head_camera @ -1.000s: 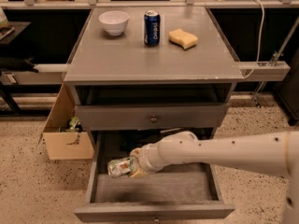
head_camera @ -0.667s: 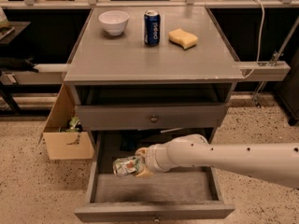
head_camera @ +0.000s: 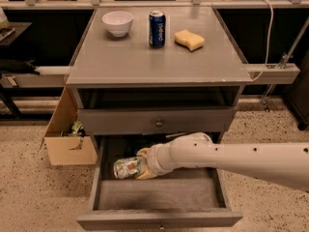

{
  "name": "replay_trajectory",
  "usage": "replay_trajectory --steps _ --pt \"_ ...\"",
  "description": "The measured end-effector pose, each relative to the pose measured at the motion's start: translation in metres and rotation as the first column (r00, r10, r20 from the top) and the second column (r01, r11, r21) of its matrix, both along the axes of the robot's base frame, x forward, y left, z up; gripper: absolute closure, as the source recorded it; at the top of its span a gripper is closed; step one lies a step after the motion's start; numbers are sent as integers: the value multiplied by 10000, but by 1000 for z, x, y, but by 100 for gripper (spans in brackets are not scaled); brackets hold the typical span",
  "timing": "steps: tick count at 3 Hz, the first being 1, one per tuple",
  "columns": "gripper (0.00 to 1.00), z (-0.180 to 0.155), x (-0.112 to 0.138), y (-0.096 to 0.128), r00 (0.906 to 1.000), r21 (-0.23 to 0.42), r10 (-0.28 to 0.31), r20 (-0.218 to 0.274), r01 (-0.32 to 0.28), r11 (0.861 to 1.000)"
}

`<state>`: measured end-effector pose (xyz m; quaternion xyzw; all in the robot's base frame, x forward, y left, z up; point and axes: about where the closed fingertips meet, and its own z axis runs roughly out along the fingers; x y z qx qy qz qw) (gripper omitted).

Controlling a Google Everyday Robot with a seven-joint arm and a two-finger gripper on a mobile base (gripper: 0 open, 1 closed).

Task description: Pick 7up can from middle drawer and place on counter

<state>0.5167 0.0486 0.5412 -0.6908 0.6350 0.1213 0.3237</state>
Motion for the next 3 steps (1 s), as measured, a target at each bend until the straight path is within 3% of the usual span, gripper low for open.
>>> replay_trajectory --steps 1,3 --pt "100 2 1 0 10000 128 -37 28 37 9999" --pt "100 110 41 -15 9928 568 -753 937 702 9959"
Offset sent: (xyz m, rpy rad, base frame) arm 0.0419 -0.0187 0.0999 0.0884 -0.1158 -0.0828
